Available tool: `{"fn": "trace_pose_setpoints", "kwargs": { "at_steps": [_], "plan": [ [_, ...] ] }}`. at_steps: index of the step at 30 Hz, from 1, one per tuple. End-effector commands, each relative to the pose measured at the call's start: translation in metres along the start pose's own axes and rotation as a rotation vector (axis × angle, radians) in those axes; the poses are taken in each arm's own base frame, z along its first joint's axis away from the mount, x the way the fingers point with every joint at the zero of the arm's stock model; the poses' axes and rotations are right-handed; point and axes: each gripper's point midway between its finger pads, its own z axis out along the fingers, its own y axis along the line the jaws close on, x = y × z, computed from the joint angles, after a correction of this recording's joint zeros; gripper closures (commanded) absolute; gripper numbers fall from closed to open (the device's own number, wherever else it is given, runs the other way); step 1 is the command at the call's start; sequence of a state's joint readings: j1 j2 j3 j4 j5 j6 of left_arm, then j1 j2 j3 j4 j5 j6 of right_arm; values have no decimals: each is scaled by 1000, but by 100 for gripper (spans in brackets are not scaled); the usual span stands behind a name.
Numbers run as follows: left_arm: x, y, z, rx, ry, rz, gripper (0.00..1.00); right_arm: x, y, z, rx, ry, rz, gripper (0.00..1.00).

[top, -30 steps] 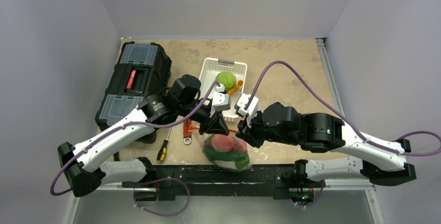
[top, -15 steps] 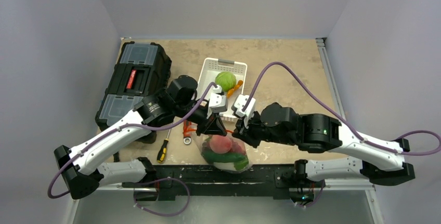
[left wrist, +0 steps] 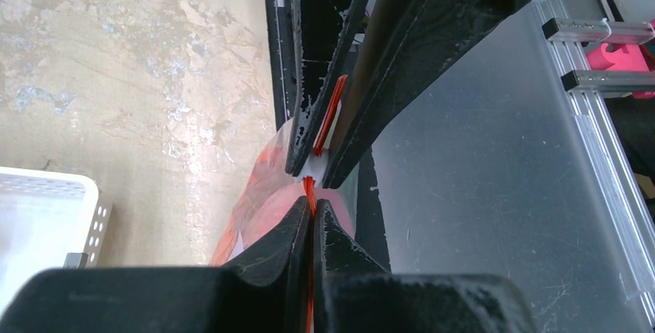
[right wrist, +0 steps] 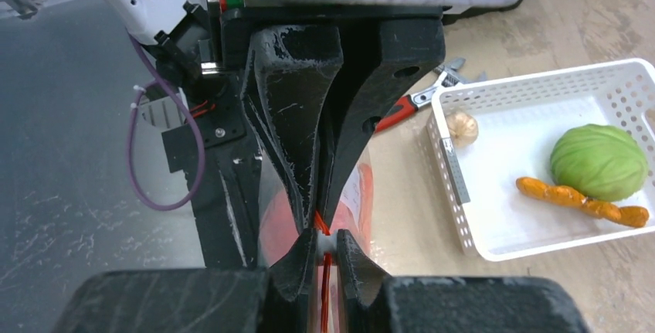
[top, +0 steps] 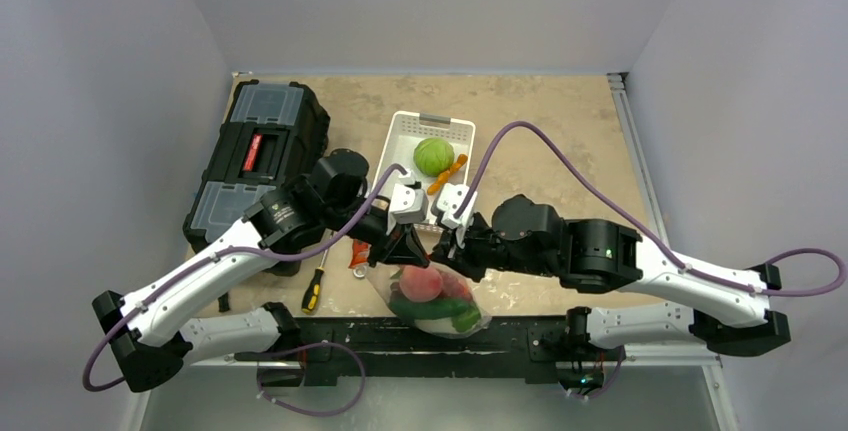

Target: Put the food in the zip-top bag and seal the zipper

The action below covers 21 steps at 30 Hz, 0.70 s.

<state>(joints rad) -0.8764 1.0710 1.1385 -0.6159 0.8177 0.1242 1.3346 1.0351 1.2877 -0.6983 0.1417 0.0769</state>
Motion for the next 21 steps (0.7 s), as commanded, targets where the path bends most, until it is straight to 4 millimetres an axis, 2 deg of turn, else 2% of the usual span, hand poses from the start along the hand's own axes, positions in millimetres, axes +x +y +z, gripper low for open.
{"fn": "trace_pose_setpoints", "kwargs": {
  "at_steps": [1, 7, 13, 15, 17, 18, 21],
  "plan": [
    [-40, -22, -8, 87, -136, 177, 100, -32, 12, 17, -72, -119, -12, 97],
    [-40, -26, -9, 100, -140, 186, 100, -34, 10, 18, -183, -152, 25, 94],
    [-40, -25, -12, 78, -151, 206, 100, -29, 3, 21, -187, -139, 55, 92],
    [-41, -24, -12, 73, -146, 196, 100, -21, -1, 23, -168, -103, 64, 84],
    [-42, -23, -13, 64, -149, 202, 100, -15, -6, 21, -136, -74, 88, 70],
    [-42, -21, -13, 53, -151, 205, 100, -13, -11, 17, -107, -64, 97, 59],
    [-39, -13, -12, 34, -145, 192, 100, -6, -22, 1, -36, -43, 125, 38]
  ]
}}
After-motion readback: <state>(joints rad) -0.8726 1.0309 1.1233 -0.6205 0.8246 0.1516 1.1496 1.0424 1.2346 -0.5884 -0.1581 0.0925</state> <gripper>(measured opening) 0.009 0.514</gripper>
